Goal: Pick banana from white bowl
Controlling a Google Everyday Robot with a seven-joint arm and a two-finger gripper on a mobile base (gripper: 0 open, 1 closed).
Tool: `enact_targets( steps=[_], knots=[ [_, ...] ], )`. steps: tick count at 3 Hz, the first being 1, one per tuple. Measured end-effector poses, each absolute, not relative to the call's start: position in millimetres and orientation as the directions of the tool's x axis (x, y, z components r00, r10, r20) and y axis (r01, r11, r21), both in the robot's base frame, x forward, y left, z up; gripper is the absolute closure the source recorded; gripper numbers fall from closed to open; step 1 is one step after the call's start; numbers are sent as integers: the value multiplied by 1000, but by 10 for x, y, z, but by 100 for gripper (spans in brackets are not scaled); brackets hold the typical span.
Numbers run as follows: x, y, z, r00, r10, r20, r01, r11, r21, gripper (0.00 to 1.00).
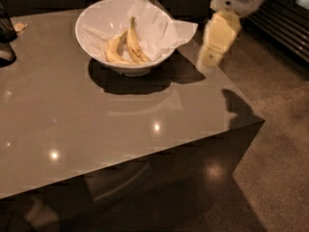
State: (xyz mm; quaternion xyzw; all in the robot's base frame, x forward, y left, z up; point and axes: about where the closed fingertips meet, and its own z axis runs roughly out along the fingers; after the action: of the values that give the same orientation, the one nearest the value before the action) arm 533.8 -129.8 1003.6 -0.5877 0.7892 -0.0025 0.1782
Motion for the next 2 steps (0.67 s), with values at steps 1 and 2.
enact_targets(
  steps=[1,2],
  knots=[
    [5797,-926,10127,-244,-930,-274,-928,306,-213,0],
    [5910,-721,10257,-206,-928,-311,-925,288,-247,0]
  ],
)
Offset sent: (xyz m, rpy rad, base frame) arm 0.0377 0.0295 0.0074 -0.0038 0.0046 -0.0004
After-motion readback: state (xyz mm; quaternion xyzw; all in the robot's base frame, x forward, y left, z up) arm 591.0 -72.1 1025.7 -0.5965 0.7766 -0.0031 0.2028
